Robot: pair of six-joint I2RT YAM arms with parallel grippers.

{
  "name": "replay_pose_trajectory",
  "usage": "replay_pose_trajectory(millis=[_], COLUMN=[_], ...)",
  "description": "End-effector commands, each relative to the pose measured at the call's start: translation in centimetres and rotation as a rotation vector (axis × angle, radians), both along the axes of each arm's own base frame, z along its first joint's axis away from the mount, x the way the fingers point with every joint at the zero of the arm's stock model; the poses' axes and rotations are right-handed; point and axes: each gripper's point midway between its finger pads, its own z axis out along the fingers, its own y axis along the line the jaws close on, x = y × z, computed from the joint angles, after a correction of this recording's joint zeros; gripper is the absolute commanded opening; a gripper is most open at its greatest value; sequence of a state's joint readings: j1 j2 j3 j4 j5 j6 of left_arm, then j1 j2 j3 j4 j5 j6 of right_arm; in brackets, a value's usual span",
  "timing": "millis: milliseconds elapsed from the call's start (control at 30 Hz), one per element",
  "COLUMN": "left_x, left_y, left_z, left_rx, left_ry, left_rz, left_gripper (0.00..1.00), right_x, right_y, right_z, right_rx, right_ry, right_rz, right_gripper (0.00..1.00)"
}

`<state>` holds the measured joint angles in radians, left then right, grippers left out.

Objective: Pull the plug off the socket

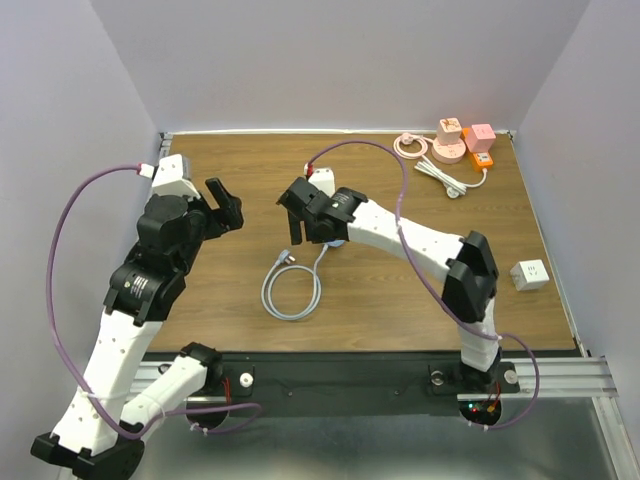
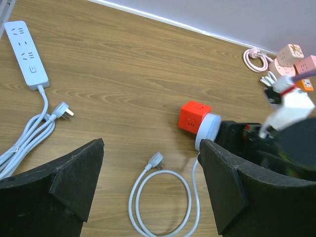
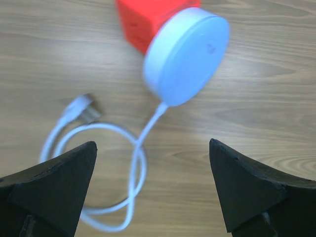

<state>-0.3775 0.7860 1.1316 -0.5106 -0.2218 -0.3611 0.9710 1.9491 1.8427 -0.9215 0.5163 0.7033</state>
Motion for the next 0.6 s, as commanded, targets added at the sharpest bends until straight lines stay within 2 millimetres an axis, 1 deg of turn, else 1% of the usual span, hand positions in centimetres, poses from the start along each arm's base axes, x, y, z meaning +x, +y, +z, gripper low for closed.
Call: replay_pose_trajectory(millis=[0,100,133,167,200,267,333,533,567], left_x=[-0.9,-1.2,-1.4,-1.4,-1.5,-1.7,-1.9,-2.5,-2.6], left_y=[1.1,1.4,1.5,1.5,1.5,1.6,1.7,2.5,2.5], left_z=[2.3,2.1,2.1,2.1,2.2,2.1,2.1,1.8,1.8], left_rx=[-0.025,-0.024,-0.025,-0.025,-0.027,-0.033,-0.033,-0.017,-0.017], left_ry=[-0.067,-0.065,-0.064,-0.064,-0.064,-0.063,-0.062,-0.058,-0.058], left_rz=[0.040,0.048,0.051,0.051,0.052,0.052,0.055,0.082,0.083], left_gripper=[0.90,0.90,0.90,0.90,0.90,0.90,0.90,0.90,0.90], right_x=[1.6,2.8,3.5,3.8,4.2,5.3,5.7,6.5,6.7], right_y=[-3.6,-3.1,-2.9,-2.7,-2.6,-2.7,-2.8,-3.5,-3.7], right_z=[-2.1,-3.1,-2.7,-3.0,-3.9,-4.1,-5.1,-6.8,-7.3], right_rx=[-0.213,-0.224,-0.216,-0.216,-0.229,-0.222,-0.238,-0.260,-0.262], right_ry=[0.032,0.042,0.033,0.036,0.048,0.052,0.068,0.106,0.117], right_rz=[-0.028,-0.027,-0.027,-0.026,-0.023,-0.031,-0.029,-0.032,-0.036], right_gripper=[1.00,1.00,1.00,1.00,1.00,1.00,1.00,1.00,1.00])
